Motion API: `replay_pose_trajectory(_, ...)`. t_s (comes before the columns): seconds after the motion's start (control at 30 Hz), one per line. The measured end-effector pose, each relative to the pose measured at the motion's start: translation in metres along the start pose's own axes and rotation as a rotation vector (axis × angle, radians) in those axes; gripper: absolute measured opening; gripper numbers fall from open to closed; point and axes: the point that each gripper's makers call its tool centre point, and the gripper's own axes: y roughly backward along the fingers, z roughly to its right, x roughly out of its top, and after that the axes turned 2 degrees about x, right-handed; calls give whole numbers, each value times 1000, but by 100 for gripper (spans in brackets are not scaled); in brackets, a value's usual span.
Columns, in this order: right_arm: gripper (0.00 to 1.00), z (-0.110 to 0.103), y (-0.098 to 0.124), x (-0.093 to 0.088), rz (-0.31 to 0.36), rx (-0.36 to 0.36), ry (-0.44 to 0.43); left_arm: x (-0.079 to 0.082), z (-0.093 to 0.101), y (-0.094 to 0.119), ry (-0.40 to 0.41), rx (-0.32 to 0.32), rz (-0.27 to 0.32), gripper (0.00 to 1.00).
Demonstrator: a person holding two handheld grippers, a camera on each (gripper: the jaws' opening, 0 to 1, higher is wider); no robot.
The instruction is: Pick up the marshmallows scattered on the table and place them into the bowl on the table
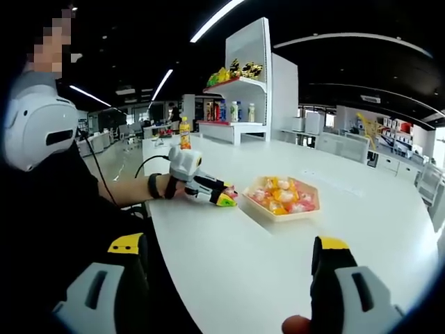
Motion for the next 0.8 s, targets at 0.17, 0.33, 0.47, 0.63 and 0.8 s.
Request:
replay_pose_trajectory(0.17, 94, 2, 0, -1, -2, -7, -2, 1, 2, 1, 16, -12, 2, 27)
replay_pose_trajectory(0.33, 94, 2, 0, -2, -10, -10, 3, 2, 3, 1, 19, -15, 6, 26)
replay_pose_trajectory(0.47, 94, 2, 0, -2, -12, -11, 4, 2, 3, 2, 26, -17, 10, 26)
replay_pose_trajectory(0.63, 93, 2, 0, -1, -12, -11, 4, 3, 3, 3, 26, -19, 14, 26)
replay_pose_trajectory(0.8, 93, 3, 0, -1, -11, -14, 3, 4, 4, 9, 28, -25, 14, 26)
